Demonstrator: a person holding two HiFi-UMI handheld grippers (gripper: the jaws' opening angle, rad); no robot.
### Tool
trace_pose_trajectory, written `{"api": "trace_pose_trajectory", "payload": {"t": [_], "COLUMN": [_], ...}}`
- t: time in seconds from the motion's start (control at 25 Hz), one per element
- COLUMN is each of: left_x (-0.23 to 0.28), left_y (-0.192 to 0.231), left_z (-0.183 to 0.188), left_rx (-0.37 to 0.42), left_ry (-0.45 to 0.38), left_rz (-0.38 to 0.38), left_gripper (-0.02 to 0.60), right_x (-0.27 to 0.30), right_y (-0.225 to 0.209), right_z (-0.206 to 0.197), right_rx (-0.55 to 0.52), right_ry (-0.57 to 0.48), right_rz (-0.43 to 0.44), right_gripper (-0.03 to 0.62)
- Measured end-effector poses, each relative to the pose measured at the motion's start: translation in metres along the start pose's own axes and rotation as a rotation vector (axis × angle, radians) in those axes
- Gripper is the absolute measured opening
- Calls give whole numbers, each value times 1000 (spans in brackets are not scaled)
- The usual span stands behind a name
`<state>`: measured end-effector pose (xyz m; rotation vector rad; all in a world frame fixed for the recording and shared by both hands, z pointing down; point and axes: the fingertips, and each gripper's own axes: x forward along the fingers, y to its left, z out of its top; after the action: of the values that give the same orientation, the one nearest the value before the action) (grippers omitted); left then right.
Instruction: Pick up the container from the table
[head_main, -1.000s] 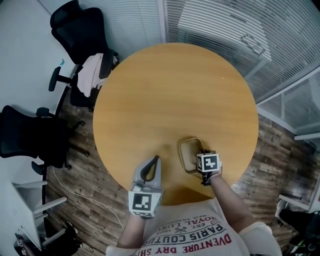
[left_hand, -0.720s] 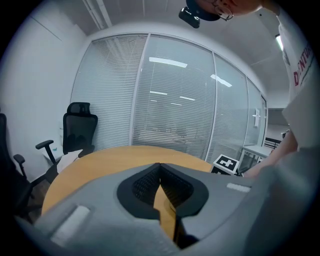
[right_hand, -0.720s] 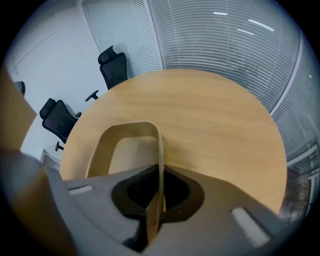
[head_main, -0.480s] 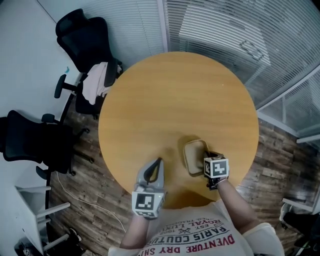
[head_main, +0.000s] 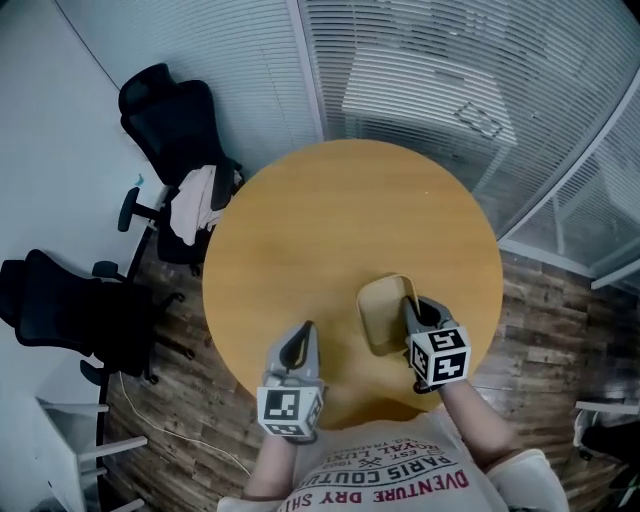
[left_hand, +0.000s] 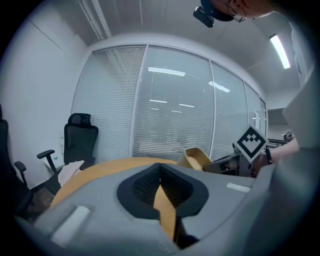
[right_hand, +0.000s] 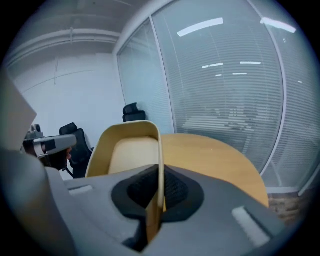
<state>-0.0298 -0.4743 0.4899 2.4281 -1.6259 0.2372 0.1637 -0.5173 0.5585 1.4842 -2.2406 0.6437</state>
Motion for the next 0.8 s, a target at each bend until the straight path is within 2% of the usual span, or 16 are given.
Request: {"api": "trace_pose_trajectory", "payload": {"t": [0.16, 0.36, 0.44, 0.6, 0.8], "left_x": [-11, -28, -34, -42, -50], "left_y": [-7, -5, -6, -11, -22], "left_z": [14, 31, 37, 51, 59], "left_rx": [10, 19, 25, 52, 78], "left_ry": [-35, -83, -101, -139, -163], "left_rz": [4, 25, 32, 36, 26], "left_gripper": [6, 6, 6, 6, 6], "right_x": [-42, -84, -97, -114, -122], "right_y": [7, 29, 34, 40, 40], "right_z": [36, 65, 69, 72, 70], "right_rx": [-33, -104, -138, -159, -156], "right_ry": [-171, -368, -423, -484, -482], "right_rz": [-1, 84, 88, 85, 71], "right_gripper": [5, 5, 5, 5, 5]}}
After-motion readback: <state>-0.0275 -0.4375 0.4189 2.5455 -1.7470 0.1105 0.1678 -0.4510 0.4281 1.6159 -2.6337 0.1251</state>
